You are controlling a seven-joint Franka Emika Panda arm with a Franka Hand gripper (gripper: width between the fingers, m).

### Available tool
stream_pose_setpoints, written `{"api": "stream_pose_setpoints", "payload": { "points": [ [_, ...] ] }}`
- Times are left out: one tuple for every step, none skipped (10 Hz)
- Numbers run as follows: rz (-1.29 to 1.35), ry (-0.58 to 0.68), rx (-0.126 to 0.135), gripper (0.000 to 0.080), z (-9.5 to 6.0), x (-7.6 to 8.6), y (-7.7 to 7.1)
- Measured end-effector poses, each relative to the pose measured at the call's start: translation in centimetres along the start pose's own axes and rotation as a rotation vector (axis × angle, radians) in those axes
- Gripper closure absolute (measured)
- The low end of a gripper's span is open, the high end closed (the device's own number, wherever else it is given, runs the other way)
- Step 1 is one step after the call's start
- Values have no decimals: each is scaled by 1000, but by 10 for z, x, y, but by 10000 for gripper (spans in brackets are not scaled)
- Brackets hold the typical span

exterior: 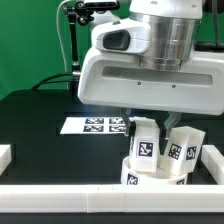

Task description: Assemble stool

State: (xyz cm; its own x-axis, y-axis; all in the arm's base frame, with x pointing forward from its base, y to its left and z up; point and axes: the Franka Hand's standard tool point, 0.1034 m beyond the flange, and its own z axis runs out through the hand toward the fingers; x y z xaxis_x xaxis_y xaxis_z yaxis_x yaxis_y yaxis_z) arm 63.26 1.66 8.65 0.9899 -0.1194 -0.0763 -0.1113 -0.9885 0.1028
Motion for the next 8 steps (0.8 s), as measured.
{"api": "stream_pose_setpoints", "payload": {
  "points": [
    [63,-1,0,461,0,0,0],
    [128,-2,0,461,1,0,-1],
    [202,-2,-1,461,2,-1,-1],
    [272,-5,5,461,2,-1,-1],
    [397,-18,47,461,3,0,1],
    [548,-35,88,461,7,-1,3],
    [681,-43,122,461,9,0,4],
    [811,-47,150,461,10,1,4]
  ]
}}
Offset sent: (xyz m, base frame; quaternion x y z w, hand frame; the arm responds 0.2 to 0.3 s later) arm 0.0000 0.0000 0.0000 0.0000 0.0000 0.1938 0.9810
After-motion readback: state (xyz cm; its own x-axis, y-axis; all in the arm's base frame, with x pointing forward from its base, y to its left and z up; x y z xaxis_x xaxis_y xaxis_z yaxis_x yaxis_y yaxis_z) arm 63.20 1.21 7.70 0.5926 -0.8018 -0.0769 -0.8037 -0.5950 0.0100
